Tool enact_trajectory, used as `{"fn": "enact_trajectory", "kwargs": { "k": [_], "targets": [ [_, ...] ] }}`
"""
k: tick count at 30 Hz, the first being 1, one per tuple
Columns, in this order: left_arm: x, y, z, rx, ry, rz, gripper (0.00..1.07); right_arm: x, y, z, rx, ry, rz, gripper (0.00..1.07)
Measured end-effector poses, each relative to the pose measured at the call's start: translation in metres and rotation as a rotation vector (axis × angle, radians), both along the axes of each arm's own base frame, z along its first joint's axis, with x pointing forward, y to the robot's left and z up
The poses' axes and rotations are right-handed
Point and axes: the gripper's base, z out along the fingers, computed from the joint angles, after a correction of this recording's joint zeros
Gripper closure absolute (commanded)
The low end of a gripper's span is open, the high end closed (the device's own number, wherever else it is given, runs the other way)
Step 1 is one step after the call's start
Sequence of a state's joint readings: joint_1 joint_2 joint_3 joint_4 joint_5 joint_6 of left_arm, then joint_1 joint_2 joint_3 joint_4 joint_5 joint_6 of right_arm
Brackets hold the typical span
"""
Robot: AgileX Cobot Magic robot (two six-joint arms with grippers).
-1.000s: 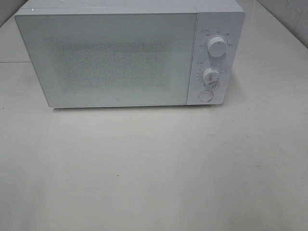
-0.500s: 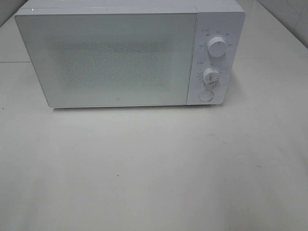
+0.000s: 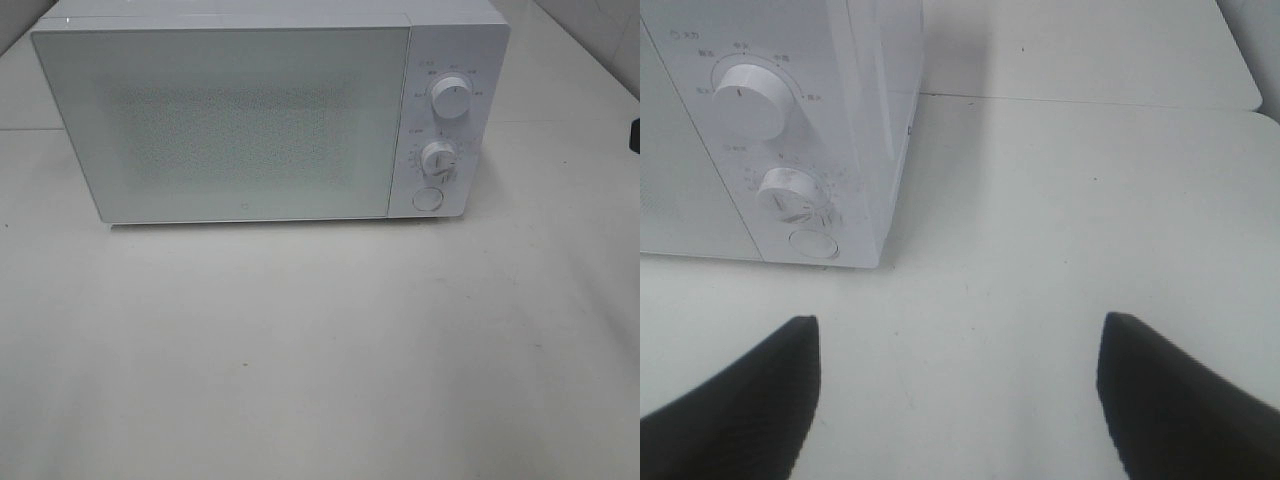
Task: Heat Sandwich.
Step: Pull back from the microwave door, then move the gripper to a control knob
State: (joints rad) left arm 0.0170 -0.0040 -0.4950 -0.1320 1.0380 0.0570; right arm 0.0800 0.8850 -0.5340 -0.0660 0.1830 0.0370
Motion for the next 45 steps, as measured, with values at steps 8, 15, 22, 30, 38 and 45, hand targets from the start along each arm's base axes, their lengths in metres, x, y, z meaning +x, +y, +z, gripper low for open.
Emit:
{"fn": "enact_trajectory", "kwargs": {
  "k": [8,15,22,30,38,45],
  "targets": [
    [0.0,0.0,0.0,0.0,0.0,0.0,0.07,0.029,0.003,-0.016,0.006,-0.019,0.01,0.34],
    [0.0,0.0,0.0,0.0,0.0,0.0,0.07,0.039,0.005,-0.036,-0.002,-0.074,0.031,0.34],
    [0.0,0.0,0.0,0.0,0.0,0.0,0.07,0.036,0.002,-0.049,0.007,-0.16,-0.01,0.34],
    [0.0,0.0,0.0,0.0,0.0,0.0,0.07,0.028,-0.005,-0.058,0.02,-0.24,-0.084,0.34],
    [0.0,0.0,0.0,0.0,0.0,0.0,0.07,0.031,-0.001,-0.064,0.025,-0.258,-0.088,0.34],
    [0.0,0.0,0.0,0.0,0.0,0.0,0.07,0.039,0.029,-0.085,-0.001,-0.218,0.011,0.34]
  ]
}}
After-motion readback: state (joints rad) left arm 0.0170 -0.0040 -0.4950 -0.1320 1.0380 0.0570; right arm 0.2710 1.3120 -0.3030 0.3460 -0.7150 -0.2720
